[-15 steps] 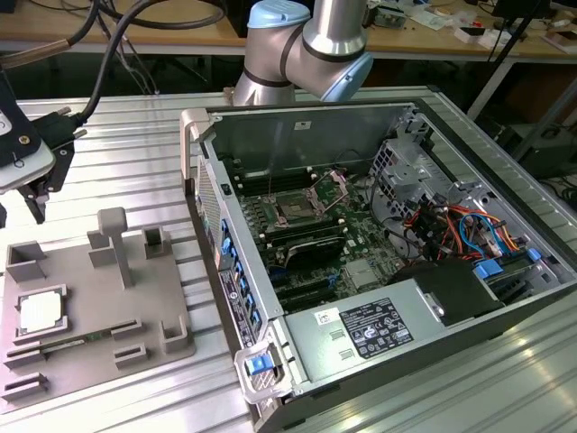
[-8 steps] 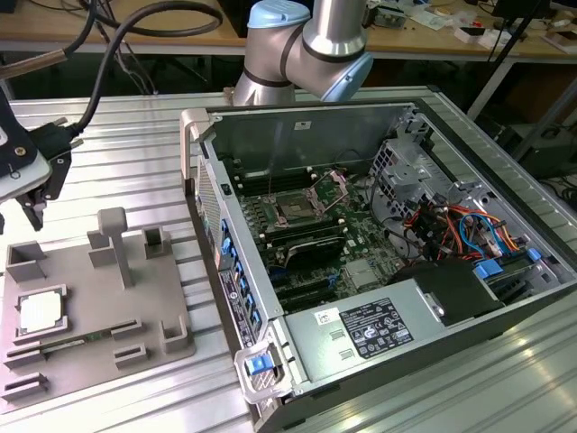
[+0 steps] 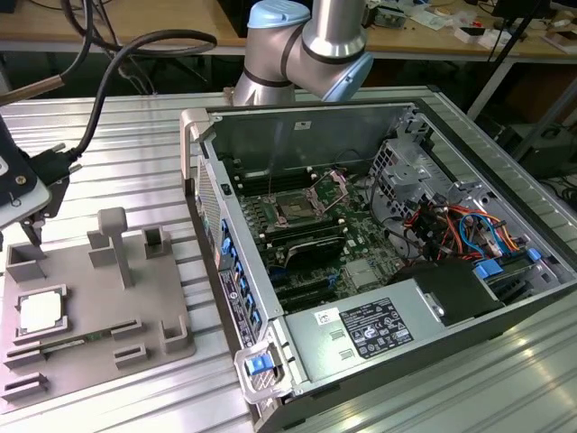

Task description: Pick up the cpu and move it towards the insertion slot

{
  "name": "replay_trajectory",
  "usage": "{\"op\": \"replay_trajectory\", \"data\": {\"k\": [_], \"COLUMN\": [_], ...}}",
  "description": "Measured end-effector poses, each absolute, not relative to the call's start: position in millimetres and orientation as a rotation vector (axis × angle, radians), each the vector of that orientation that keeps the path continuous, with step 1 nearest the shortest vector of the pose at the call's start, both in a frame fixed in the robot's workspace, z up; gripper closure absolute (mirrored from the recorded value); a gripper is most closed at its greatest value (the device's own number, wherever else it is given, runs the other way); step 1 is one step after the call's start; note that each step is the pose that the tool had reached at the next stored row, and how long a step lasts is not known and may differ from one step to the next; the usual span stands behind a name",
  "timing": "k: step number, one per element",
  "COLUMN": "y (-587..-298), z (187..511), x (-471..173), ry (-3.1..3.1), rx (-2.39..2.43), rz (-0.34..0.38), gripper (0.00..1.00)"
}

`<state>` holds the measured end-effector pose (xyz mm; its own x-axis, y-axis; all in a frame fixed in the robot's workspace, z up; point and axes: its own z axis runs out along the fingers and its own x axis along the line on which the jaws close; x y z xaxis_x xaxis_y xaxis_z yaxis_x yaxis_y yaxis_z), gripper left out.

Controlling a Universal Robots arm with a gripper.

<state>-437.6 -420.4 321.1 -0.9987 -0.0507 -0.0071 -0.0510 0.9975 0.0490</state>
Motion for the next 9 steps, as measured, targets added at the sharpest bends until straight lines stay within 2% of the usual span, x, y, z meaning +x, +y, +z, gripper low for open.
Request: {"op": "replay_trajectory", "data": {"k": [6, 7, 9], "y": [-427, -428, -430], "z": [310, 308, 304], "x": [-440, -440, -440], "ry": [3.133, 3.133, 3.133], "rx": [-0.112, -0.113, -0.116], "rz": [0.084, 0.084, 0.085], "gripper": [0.58, 0.52, 0.52]}}
